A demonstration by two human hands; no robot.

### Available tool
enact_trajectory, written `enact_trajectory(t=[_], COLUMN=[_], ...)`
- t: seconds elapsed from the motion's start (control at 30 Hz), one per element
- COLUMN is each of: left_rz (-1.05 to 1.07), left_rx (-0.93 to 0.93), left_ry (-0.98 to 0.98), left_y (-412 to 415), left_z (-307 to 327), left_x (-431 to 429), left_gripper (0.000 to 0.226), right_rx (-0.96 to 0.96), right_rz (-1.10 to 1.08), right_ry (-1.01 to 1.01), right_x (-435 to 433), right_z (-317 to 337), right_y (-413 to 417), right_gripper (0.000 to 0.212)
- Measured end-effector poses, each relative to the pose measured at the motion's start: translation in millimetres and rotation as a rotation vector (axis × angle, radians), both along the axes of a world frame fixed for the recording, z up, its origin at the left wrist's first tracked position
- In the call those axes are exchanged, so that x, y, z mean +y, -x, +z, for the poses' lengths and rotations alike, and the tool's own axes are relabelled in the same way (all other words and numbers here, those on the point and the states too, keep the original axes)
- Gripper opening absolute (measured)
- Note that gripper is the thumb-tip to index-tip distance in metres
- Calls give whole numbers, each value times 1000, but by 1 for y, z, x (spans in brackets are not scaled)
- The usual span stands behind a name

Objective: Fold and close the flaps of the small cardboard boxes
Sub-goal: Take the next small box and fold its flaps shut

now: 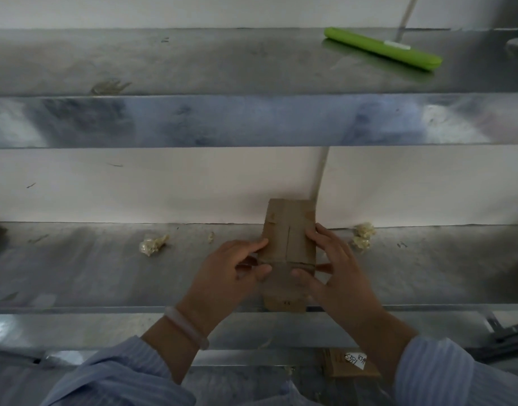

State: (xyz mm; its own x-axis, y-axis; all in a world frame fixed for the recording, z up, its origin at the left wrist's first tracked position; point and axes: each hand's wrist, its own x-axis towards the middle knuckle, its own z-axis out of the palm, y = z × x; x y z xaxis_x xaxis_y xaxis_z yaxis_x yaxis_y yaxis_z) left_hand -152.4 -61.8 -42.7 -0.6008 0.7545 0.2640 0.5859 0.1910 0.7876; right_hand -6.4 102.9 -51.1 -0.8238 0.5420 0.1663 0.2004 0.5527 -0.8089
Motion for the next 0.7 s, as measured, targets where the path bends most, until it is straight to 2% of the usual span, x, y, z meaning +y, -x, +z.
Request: enact_trajectory(t=[0.1, 0.2, 0.27, 0.37, 0.47, 0.53, 0.57, 0.6, 0.67, 0.7], left_rz=[-111, -141, -147, -270, -296, -237, -194, -155, -135, -156], left_rx=[72, 319, 438, 372, 305, 372, 415, 451, 499, 520], left_ry=[-58, -42, 24, 254, 332, 361, 365, 357, 354, 367], left_y=[0, 7, 12, 17, 21, 18, 14, 8, -2, -4], left_z=[5, 17, 27, 41, 39, 35, 32, 30, 29, 29], left_x=[-7, -7, -2, 7, 14, 19, 23, 27, 34, 37], left_gripper=[40, 40, 58, 91, 95, 92, 92, 93, 91, 89], right_rx=[88, 128, 167, 189, 161, 107, 78, 42, -36, -62], right_rz=[49, 148, 204, 234, 203, 175, 162, 157, 165, 159], right_ry=[118, 268, 415, 538, 448, 342, 334, 316, 214, 162], right_x=[7, 13, 13, 10, 12, 16, 17, 17, 15, 16], right_z=[10, 16, 18, 23, 25, 20, 18, 16, 12, 9], right_y=[-7, -9, -7, -2, 2, 1, -1, -3, -5, -6], right_gripper=[55, 49, 48, 48, 43, 41, 45, 57, 93, 103])
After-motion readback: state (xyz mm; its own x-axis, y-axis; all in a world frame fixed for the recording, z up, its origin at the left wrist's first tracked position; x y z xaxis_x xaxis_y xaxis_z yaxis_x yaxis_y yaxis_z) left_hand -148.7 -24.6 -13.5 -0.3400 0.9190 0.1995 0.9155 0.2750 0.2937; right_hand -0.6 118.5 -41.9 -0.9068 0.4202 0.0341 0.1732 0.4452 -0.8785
